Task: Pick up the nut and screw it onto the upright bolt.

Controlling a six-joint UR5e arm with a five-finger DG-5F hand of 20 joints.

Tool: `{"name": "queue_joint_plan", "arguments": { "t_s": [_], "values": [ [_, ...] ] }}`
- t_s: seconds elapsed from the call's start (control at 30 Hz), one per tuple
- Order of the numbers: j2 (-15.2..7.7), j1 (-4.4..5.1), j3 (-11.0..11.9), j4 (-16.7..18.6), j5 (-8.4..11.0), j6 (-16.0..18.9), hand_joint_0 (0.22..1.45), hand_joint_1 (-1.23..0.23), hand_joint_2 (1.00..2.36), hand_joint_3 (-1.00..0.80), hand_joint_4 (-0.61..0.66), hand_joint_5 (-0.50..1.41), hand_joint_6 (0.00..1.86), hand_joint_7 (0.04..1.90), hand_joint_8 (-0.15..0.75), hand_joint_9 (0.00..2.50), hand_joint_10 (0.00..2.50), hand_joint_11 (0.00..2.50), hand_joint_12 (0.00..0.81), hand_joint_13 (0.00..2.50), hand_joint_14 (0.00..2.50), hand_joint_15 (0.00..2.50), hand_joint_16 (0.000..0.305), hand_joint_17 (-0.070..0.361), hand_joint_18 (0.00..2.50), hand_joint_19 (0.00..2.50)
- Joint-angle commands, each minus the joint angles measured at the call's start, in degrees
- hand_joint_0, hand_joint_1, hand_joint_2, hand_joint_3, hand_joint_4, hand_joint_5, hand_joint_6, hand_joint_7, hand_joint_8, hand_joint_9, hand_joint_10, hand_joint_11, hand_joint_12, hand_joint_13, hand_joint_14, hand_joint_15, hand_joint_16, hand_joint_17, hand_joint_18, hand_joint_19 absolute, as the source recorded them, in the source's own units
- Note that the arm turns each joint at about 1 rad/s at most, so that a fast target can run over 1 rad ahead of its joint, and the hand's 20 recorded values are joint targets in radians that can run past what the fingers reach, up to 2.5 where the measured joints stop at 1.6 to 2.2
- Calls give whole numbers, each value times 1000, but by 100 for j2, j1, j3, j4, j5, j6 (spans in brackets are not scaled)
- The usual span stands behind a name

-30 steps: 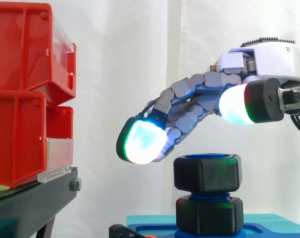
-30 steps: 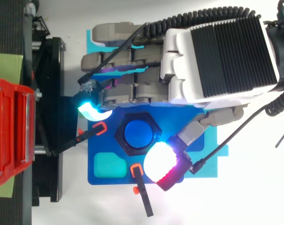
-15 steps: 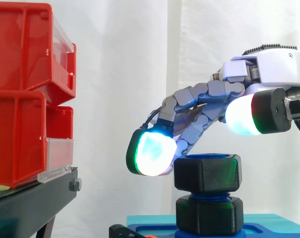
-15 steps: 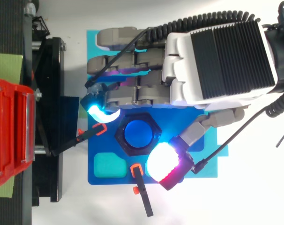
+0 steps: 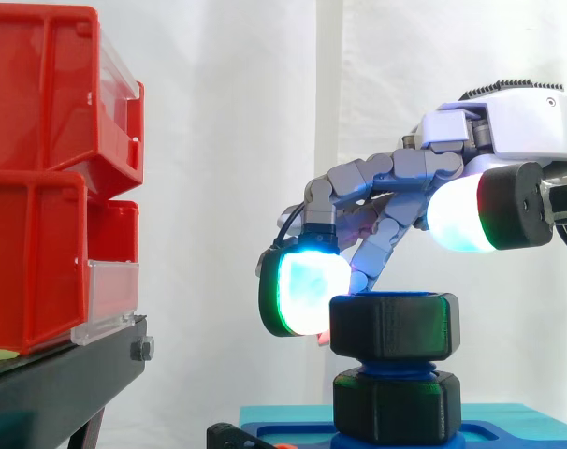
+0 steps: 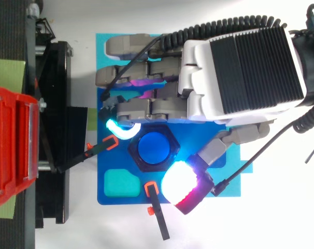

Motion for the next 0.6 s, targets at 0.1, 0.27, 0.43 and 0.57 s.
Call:
{"name": "queue_joint_plan", "arguments": {
  "t_s": [0.1,0.27,0.43,0.57],
  "values": [
    [0,-14,0,11,0,0,498,-298,1000,-500,174,24,502,1417,255,869,0,0,282,439,0,0,27,61,0,0],
    [0,-66,0,38,-9,0,507,-311,1000,-500,145,50,500,1476,252,1026,0,0,271,557,0,0,23,53,56,0],
    [0,-110,0,46,-9,0,512,-320,1000,-500,126,62,526,1433,245,1149,0,0,256,659,0,0,21,46,191,0],
    [0,-207,0,90,-36,-17,519,-339,1000,-500,91,84,547,1404,207,1371,0,0,218,855,0,0,15,35,445,0]
  ]
}}
